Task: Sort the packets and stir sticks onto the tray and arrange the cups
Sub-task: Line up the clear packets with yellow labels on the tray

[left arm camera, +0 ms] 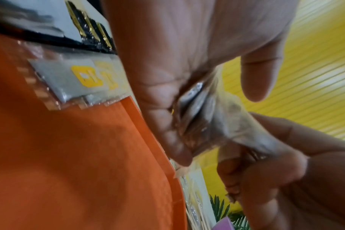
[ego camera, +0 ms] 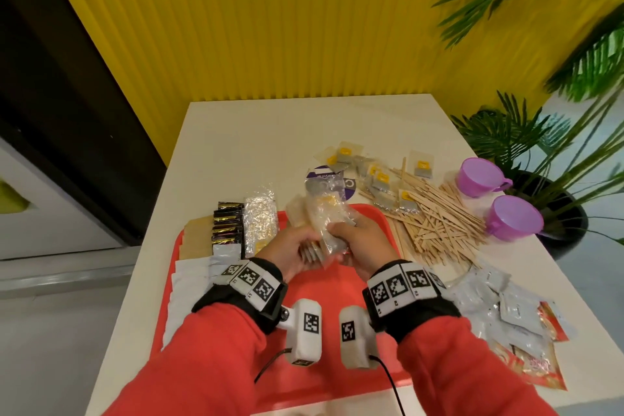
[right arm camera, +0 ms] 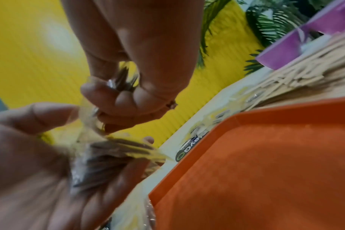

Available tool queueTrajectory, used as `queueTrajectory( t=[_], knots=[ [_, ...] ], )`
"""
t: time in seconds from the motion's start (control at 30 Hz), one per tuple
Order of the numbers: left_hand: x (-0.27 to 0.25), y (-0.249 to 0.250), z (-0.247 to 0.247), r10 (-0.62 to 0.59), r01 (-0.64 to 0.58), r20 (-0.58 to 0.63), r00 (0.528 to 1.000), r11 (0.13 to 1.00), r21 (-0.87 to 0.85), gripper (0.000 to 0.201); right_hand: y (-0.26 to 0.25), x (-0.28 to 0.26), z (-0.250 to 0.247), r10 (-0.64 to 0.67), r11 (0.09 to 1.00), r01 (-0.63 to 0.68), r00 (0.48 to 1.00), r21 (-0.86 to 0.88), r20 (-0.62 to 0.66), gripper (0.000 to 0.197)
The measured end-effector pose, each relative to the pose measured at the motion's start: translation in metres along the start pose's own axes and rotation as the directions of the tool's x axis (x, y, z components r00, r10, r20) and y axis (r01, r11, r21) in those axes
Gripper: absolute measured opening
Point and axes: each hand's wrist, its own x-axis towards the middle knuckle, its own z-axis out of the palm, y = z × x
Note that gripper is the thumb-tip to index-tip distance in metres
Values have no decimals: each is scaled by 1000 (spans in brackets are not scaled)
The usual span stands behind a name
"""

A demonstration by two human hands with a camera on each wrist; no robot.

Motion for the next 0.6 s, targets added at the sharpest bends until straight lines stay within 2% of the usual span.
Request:
queueTrajectory(
  t=[0.07, 0.17, 0.2, 0.27, 0.37, 0.43, 0.6],
  knots=[
    [-4, 0, -8, 49, -50, 10, 999, 998, 46, 21, -1, -2, 5, 22, 993, -24, 1000, 113, 18, 13],
    [-4, -4, -23, 106, -108, 36, 994, 992, 58, 57, 1, -4, 16, 60, 978, -61, 998, 198, 11, 11],
    [-5, -4, -23, 122, -125, 59, 991, 991, 50, 61, 1, -3, 17, 72, 973, -73, 997, 218, 16, 11],
    [-7, -6, -25, 149, -155, 120, 981, 987, 38, 63, 3, -5, 23, 88, 963, -90, 996, 255, 21, 10],
    [-7, -6, -28, 193, -216, 173, 966, 969, 122, 44, 5, -6, 27, 120, 950, -115, 993, 289, 1, 7],
    [-4, -7, -28, 202, -227, 140, 969, 955, 191, 38, 6, -4, 26, 123, 944, -113, 992, 309, -14, 8],
    [6, -10, -26, 255, -224, -21, 967, 884, 411, 54, 1, 0, 20, 94, 949, -52, 988, 311, -122, 7]
  ],
)
